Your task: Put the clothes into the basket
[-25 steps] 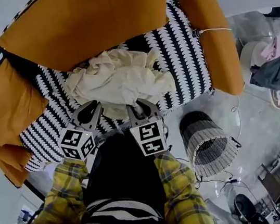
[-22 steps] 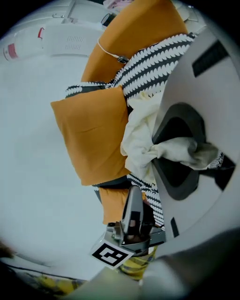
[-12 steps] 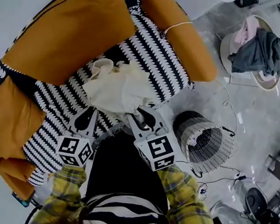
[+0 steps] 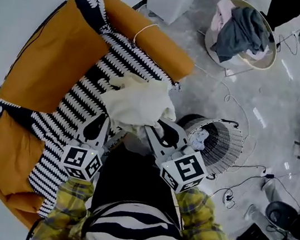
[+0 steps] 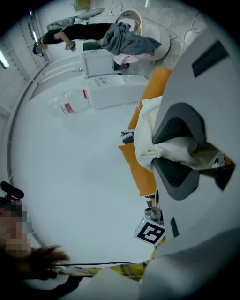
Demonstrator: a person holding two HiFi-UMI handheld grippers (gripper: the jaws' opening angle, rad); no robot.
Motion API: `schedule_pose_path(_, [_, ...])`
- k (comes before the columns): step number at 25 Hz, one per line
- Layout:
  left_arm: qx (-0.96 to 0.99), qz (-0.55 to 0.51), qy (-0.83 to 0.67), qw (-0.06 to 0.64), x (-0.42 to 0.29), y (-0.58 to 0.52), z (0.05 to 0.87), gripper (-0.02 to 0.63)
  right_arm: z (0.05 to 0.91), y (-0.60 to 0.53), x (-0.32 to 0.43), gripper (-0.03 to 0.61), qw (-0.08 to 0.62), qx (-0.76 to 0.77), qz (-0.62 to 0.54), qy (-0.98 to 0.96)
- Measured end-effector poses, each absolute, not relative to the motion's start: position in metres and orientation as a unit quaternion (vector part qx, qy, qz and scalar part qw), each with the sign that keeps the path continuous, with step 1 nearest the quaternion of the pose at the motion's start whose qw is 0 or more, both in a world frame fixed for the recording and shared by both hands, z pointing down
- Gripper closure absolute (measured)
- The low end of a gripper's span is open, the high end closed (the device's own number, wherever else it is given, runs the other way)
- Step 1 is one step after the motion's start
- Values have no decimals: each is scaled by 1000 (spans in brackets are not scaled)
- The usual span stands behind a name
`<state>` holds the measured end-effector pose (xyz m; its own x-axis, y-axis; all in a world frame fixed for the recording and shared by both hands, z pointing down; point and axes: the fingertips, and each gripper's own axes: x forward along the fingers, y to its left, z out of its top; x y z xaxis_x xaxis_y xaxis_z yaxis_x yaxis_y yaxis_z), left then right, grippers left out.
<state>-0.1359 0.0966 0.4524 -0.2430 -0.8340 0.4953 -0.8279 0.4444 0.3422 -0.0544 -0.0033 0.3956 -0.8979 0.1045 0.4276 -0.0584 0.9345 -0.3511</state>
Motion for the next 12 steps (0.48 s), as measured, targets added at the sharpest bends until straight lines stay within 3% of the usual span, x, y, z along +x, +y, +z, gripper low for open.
schedule_pose_path(12, [659,19,-692,295,-26,-30,410,572,327,-120,72,477,145,142,177,-963])
